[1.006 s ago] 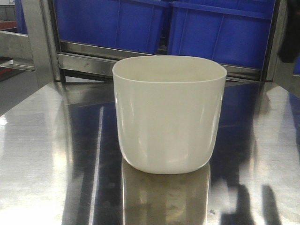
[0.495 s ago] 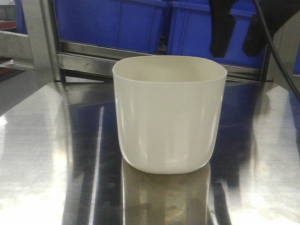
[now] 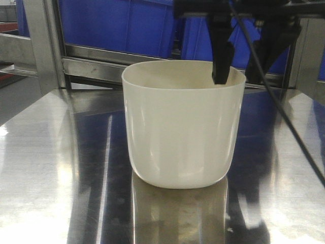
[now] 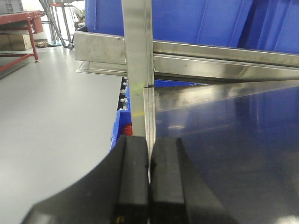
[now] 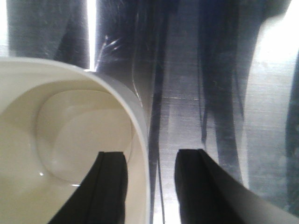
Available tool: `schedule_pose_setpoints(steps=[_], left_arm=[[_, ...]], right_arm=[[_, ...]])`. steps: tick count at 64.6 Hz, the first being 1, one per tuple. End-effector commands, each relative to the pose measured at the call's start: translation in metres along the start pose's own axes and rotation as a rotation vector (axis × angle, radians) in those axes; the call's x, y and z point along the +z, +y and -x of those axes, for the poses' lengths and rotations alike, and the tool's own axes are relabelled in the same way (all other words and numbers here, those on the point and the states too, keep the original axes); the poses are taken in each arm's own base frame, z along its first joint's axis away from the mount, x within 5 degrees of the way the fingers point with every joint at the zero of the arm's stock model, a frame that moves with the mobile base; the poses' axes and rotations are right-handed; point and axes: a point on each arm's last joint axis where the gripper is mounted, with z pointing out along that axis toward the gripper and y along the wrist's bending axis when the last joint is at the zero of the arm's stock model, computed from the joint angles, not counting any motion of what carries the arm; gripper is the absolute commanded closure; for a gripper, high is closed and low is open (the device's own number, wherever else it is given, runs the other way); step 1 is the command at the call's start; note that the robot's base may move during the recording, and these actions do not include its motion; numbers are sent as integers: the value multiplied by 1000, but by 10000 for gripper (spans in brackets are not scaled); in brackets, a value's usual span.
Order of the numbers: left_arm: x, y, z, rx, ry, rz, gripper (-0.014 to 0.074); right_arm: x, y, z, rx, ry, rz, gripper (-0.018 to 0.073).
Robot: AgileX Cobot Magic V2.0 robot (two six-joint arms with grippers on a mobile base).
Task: Move white bin to right shelf second layer
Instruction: 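Lower the right gripper onto the rim of the white bin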
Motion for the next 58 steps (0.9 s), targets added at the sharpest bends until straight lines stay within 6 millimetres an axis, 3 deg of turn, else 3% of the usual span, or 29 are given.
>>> schedule_pose_setpoints(steps=[1,37,58], left_arm=[[1,0,-4,-3,-65,-3,512],[1,0,-4,-3,-65,-3,512],[1,0,-4,-3,-65,-3,512]], right_arm=[[-18,0,7,-3,-80,27,195],[-4,0,5,-7,-19,-19,201],[-5,1,6,-7,-27,-13,494]])
